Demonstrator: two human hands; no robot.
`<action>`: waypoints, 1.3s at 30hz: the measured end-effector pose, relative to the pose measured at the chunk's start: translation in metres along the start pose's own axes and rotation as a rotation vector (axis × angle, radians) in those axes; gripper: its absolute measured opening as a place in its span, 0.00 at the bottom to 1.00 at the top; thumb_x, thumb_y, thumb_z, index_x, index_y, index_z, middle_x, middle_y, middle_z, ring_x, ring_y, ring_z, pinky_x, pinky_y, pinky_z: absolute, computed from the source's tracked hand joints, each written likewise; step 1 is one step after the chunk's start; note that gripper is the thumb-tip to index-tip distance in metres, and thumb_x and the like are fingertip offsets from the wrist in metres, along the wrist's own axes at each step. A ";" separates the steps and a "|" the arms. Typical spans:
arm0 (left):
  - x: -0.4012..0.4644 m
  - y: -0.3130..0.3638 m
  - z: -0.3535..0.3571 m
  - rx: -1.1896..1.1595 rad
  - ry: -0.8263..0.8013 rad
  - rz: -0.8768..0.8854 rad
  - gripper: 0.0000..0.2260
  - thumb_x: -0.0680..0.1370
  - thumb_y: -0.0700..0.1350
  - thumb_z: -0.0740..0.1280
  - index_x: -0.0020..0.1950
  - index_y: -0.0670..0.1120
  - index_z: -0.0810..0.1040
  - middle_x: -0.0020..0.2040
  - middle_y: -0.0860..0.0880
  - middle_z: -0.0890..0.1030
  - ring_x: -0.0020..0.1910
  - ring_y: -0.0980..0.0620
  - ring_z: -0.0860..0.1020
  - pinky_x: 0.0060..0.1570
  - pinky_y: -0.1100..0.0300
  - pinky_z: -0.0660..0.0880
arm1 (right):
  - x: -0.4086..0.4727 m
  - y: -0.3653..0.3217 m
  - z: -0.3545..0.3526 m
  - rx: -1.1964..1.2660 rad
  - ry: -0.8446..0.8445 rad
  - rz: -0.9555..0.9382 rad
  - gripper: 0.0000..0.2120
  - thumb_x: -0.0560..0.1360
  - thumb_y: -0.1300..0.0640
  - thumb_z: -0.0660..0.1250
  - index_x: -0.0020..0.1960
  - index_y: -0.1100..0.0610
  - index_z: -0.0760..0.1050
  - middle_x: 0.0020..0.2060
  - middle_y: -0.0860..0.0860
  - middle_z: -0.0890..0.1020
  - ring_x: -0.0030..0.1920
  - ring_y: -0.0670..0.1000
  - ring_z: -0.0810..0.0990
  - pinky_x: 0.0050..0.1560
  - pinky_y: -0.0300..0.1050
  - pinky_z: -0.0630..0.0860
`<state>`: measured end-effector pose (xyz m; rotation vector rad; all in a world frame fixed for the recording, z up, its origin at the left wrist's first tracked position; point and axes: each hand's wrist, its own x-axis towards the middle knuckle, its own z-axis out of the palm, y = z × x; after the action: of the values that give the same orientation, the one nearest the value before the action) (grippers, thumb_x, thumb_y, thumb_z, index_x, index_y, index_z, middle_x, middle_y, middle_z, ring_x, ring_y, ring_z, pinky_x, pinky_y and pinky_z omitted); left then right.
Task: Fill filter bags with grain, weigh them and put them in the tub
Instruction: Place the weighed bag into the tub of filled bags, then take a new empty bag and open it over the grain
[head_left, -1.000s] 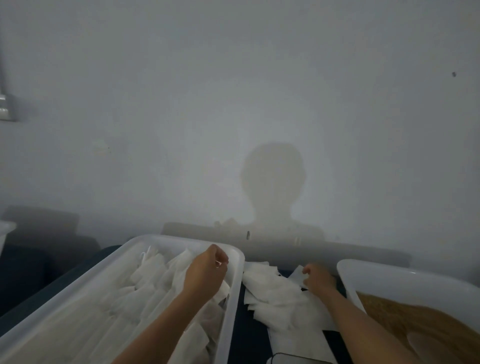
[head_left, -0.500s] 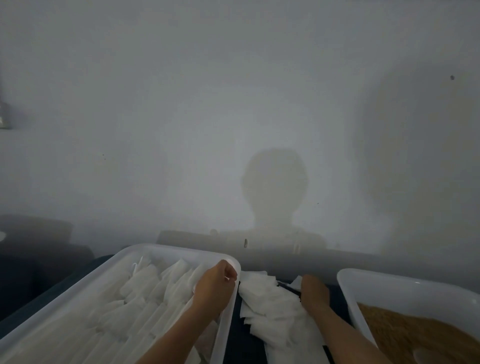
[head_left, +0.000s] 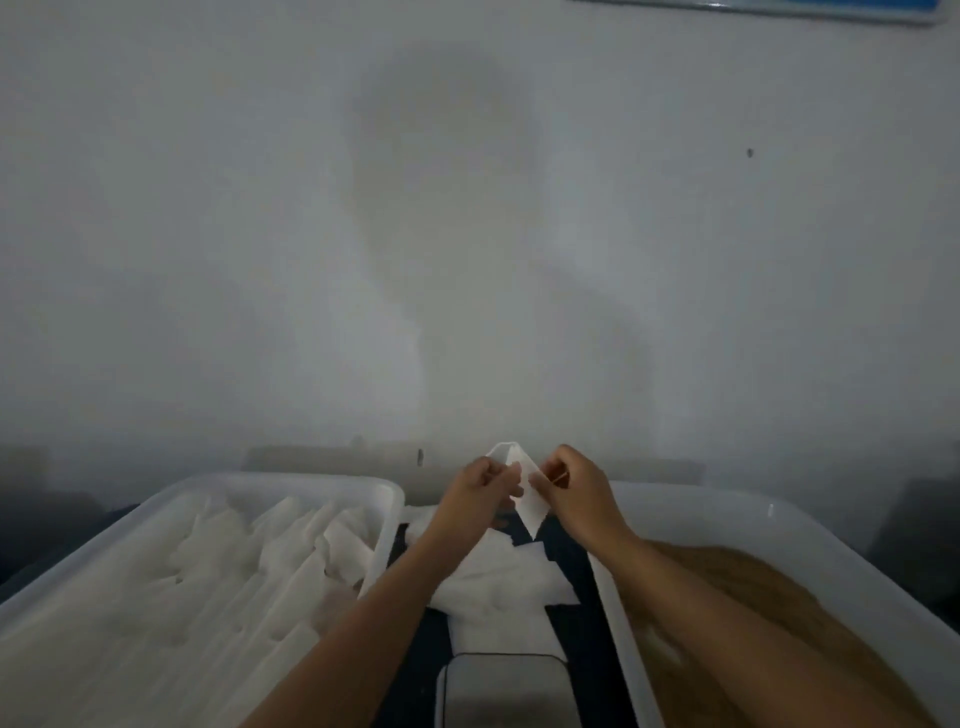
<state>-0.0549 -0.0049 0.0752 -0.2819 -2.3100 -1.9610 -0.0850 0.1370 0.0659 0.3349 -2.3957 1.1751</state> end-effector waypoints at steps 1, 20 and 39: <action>-0.005 0.006 0.013 -0.053 -0.015 -0.001 0.08 0.80 0.48 0.62 0.46 0.45 0.74 0.43 0.48 0.80 0.41 0.53 0.79 0.39 0.62 0.79 | -0.014 -0.004 -0.012 0.043 0.014 -0.022 0.10 0.76 0.54 0.67 0.38 0.52 0.69 0.33 0.45 0.76 0.33 0.42 0.75 0.32 0.30 0.71; -0.053 0.006 0.158 -0.086 -0.383 0.021 0.05 0.78 0.36 0.63 0.42 0.40 0.74 0.38 0.47 0.77 0.37 0.54 0.78 0.41 0.64 0.76 | -0.119 0.072 -0.136 0.290 -0.064 0.216 0.08 0.76 0.63 0.65 0.38 0.60 0.72 0.33 0.56 0.76 0.36 0.53 0.77 0.40 0.44 0.75; -0.063 -0.019 0.162 0.863 -0.212 0.806 0.18 0.75 0.61 0.62 0.50 0.47 0.77 0.57 0.51 0.67 0.54 0.57 0.66 0.46 0.68 0.67 | -0.128 0.074 -0.148 0.330 -0.045 0.551 0.06 0.75 0.62 0.67 0.41 0.63 0.76 0.35 0.57 0.82 0.36 0.53 0.83 0.36 0.43 0.77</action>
<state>0.0102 0.1466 0.0176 -1.1129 -2.3375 -0.5333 0.0395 0.3017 0.0317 -0.2248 -2.4007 1.8264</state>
